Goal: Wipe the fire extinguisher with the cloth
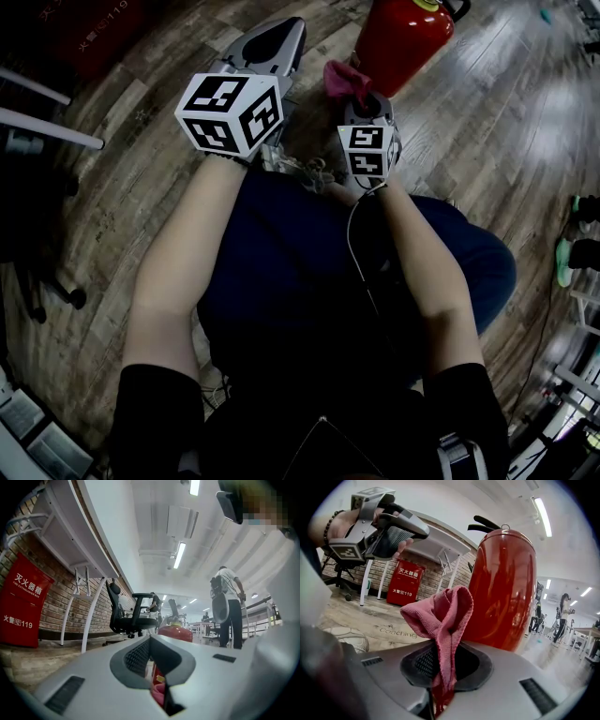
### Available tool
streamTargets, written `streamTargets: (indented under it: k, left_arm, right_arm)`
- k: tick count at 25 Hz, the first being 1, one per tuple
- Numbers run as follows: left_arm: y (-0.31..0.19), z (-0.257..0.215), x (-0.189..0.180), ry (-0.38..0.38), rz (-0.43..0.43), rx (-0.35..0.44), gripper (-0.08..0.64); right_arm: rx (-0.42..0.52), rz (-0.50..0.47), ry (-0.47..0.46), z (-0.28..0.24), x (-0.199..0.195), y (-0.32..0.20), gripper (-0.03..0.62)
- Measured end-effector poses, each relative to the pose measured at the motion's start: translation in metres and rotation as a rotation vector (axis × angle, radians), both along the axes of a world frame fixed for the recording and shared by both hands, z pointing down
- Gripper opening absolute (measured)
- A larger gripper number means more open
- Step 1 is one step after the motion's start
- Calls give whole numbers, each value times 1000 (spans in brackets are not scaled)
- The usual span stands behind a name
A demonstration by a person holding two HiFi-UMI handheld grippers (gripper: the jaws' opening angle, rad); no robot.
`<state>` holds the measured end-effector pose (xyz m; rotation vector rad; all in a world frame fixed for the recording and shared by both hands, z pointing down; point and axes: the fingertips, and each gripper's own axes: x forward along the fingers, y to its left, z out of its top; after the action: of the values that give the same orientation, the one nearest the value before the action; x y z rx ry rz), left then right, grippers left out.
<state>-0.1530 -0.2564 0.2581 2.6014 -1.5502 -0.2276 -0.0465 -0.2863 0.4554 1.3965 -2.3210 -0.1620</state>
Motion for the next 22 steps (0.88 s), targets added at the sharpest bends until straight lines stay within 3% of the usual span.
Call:
streamTargets:
  k: [22]
  left_arm:
    - [0, -4, 0, 36, 15, 5, 14]
  right_arm:
    - [-227, 12, -68, 72, -5, -1, 63]
